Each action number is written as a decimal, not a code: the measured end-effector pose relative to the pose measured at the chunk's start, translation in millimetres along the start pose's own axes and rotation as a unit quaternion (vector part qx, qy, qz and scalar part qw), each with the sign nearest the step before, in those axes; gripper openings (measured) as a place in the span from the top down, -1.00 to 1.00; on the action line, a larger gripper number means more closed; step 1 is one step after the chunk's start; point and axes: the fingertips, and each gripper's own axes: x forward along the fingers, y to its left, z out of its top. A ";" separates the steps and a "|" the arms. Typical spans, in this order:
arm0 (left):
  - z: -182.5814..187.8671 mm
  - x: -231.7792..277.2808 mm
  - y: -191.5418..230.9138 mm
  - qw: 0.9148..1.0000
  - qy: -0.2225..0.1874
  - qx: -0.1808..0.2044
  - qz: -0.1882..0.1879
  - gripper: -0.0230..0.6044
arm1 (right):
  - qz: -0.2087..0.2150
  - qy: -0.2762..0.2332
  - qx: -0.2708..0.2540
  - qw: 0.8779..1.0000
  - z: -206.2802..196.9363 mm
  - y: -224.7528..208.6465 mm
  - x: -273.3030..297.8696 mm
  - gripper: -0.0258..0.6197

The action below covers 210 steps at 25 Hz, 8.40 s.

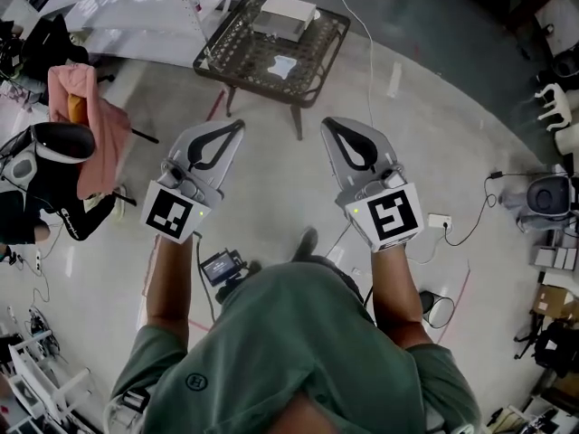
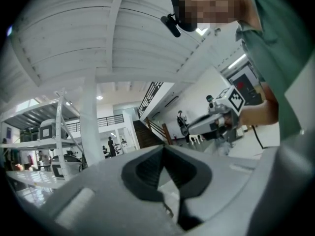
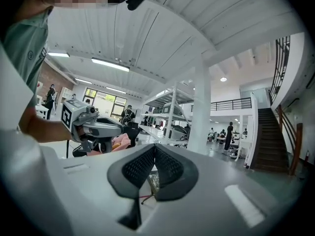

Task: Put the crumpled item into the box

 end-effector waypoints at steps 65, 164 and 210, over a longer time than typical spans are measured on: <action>-135.3 362.4 257.5 0.998 0.023 -0.035 -0.037 0.92 | -0.005 0.012 0.023 1.000 -63.9 -351.1 266.9 0.90; -709.8 410.1 243.4 0.899 0.356 -0.253 0.020 0.72 | 0.080 0.185 0.131 0.971 -382.2 -388.8 479.7 0.90; -637.1 500.6 440.4 0.940 0.300 -0.159 0.009 0.72 | -0.017 0.156 0.117 0.981 -310.1 -451.1 511.5 0.90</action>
